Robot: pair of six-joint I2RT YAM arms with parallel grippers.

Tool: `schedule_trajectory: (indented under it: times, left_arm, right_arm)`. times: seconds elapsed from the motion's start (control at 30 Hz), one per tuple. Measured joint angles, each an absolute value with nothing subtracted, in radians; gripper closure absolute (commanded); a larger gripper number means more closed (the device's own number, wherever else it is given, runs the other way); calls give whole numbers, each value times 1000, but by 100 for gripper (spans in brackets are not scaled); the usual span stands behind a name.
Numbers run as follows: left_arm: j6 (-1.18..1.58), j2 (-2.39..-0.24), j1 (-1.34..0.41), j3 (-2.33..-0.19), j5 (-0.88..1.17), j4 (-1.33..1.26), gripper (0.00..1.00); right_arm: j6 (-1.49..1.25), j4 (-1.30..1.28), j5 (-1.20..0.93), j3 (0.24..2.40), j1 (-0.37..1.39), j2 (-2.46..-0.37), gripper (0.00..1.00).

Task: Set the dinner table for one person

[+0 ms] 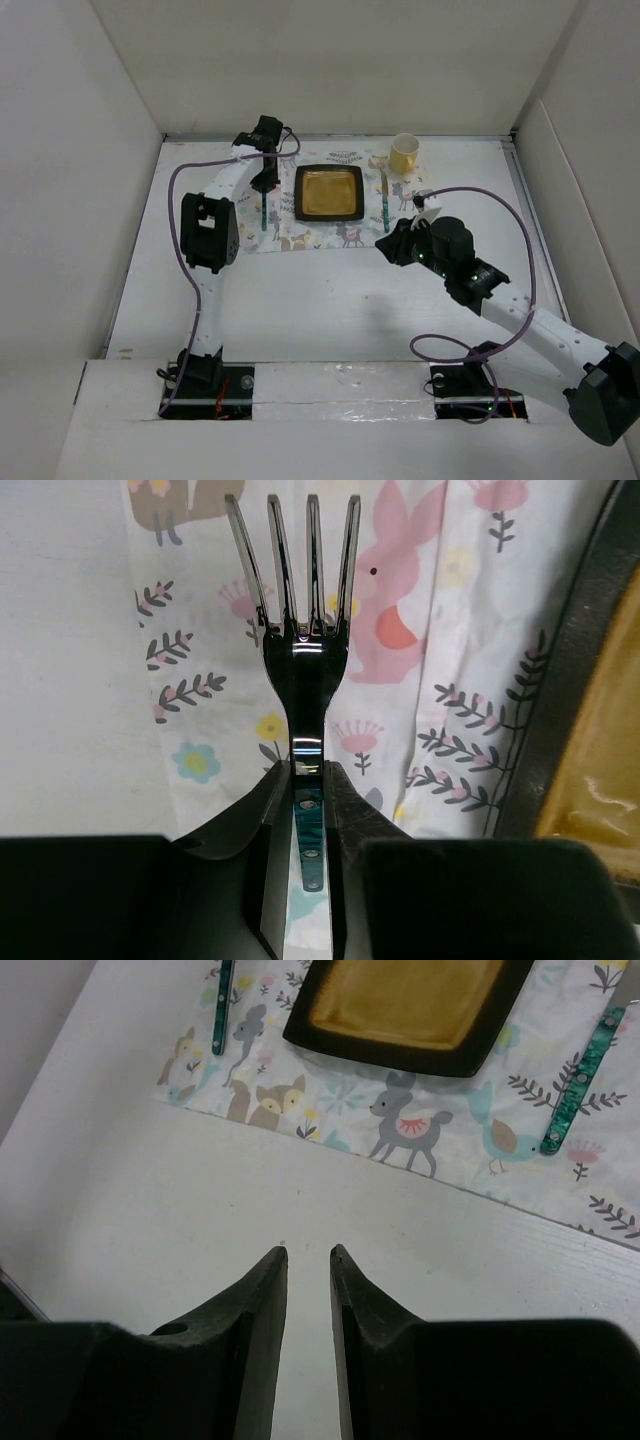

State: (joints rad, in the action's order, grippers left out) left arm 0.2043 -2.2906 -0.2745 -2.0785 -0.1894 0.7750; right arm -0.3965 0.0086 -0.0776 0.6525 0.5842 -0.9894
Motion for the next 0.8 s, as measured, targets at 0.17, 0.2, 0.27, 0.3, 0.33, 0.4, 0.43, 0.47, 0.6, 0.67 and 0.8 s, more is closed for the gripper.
schedule_trajectory:
  times: [0.17, 0.2, 0.27, 0.3, 0.33, 0.4, 0.43, 0.47, 0.6, 0.67, 0.8]
  left_arm:
    - [195, -2326, -273, -2077, -188, 765, 100]
    - [194, -2329, -273, -2076, -187, 762, 100]
    - [191, -2331, -274, -2076, -185, 756, 100]
    - [191, -2331, -274, -2076, -183, 751, 99]
    - [191, -2331, -274, -2076, -183, 746, 96]
    - [191, -2331, -274, -2076, -184, 740, 78]
    - [192, -2331, -274, -2076, -186, 739, 73]
    - [191, -2331, -274, -2076, -188, 737, 69]
    - [201, -2331, -274, -2067, -200, 715, 43]
    - [207, -2331, -274, -2052, -204, 703, 36]
    - [219, -2319, -274, -2031, -204, 699, 33]
  right_arm:
    - [-396, 9, -67, 653, 590, -1010, 70]
    - [-397, 8, -63, 653, 591, -1013, 70]
    - [-396, 9, -59, 653, 593, -1016, 70]
    - [-396, 8, -57, 653, 593, -1016, 70]
    - [-396, 8, -54, 653, 593, -1017, 70]
    - [-396, 9, -43, 653, 593, -1018, 70]
    - [-396, 8, -38, 653, 593, -1020, 70]
    - [-396, 8, -34, 653, 593, -1021, 70]
    - [-397, 8, -10, 653, 593, -1023, 69]
    - [-396, 7, 2, 653, 593, -1023, 66]
    - [-397, 6, 19, 653, 593, -1022, 61]
